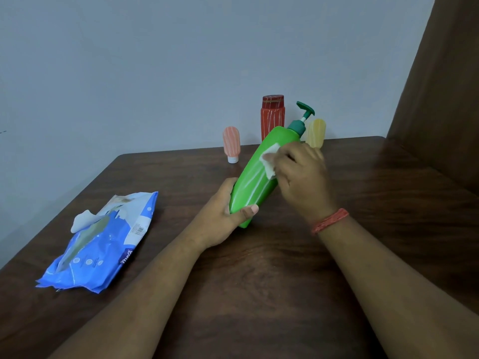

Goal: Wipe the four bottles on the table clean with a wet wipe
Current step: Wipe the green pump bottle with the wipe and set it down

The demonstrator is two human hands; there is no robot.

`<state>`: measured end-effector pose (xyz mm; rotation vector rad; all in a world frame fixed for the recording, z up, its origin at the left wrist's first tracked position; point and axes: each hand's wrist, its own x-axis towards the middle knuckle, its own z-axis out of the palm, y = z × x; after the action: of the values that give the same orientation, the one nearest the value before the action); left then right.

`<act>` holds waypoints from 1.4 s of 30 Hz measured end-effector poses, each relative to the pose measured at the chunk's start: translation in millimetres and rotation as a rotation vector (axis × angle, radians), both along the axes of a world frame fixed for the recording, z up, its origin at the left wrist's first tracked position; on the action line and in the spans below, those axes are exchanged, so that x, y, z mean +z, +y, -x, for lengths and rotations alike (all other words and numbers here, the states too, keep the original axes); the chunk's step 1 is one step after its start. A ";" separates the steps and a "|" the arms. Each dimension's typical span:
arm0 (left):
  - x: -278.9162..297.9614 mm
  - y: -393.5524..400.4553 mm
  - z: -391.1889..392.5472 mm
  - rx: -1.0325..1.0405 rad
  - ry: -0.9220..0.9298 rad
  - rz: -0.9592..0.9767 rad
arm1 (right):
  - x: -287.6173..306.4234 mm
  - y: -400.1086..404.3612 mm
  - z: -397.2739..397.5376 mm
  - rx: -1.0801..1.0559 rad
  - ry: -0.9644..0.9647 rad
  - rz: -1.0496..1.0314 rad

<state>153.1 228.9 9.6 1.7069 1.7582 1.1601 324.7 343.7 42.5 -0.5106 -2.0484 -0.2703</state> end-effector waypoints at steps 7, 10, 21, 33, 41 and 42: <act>-0.6 -0.7 1.5 -0.003 -0.040 0.007 | -6.1 -1.5 3.7 0.090 0.058 0.041; -0.3 -0.4 2.1 -0.006 -0.053 0.018 | -2.2 4.9 2.0 0.065 0.127 0.061; 1.3 -1.7 1.9 -0.021 -0.126 0.023 | -3.9 -2.3 2.7 0.065 0.212 0.164; 2.5 -1.6 0.0 -0.006 -0.018 0.011 | 1.3 -12.3 9.4 -0.007 0.015 0.006; 3.5 2.1 -4.1 0.031 0.051 -0.012 | 2.6 -15.0 12.2 -0.088 -0.193 -0.034; 3.6 1.9 -4.2 0.032 0.054 -0.014 | 3.9 -13.3 11.3 -0.072 -0.222 -0.050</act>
<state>157.3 230.8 13.2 1.7388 1.8202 1.1524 313.4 330.4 46.4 -0.5443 -2.2345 -0.4373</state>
